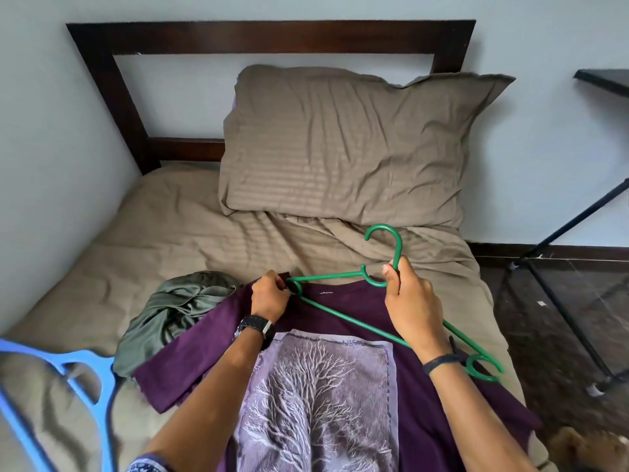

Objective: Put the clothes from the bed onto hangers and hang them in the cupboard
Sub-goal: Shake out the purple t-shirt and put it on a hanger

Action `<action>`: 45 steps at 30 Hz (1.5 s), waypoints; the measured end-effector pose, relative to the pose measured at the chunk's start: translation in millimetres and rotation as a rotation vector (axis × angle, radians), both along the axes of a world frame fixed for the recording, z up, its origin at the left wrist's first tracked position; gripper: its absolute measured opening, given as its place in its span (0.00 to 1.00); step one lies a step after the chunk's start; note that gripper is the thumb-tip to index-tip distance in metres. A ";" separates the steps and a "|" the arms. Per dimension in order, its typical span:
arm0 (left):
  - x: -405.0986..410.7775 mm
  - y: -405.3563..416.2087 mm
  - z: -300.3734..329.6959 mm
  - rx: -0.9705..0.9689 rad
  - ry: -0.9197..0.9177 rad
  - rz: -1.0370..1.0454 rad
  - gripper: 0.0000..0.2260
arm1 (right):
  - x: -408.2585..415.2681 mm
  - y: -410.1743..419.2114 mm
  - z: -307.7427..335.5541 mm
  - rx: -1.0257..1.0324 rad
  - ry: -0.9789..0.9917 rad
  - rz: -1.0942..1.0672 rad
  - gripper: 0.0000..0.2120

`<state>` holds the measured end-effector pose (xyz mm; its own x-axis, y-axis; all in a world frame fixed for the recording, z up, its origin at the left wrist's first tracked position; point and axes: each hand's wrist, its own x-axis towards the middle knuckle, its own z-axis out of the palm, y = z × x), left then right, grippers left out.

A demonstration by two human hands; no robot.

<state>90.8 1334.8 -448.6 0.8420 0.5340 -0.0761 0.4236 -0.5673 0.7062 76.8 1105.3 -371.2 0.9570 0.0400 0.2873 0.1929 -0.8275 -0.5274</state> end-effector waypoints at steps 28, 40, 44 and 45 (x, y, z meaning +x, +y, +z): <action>-37.8 19.8 60.0 0.114 -0.189 -0.323 0.17 | 20.9 -15.4 25.8 0.176 -0.003 0.106 0.11; -47.2 1.0 84.9 -0.145 -0.165 -0.515 0.14 | 13.8 38.3 11.4 0.246 0.047 0.323 0.10; -46.7 14.5 105.4 0.251 -0.240 -0.468 0.12 | 17.7 57.6 18.9 0.305 0.074 0.429 0.11; -44.5 18.5 109.4 0.315 -0.262 -0.499 0.11 | 19.8 61.2 22.3 0.310 0.082 0.440 0.10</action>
<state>46.3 1353.4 -339.2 0.9642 0.0367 0.2625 -0.1088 -0.8482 0.5183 96.7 1166.5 -348.9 0.8887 0.3671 0.2746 0.4341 -0.4809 -0.7618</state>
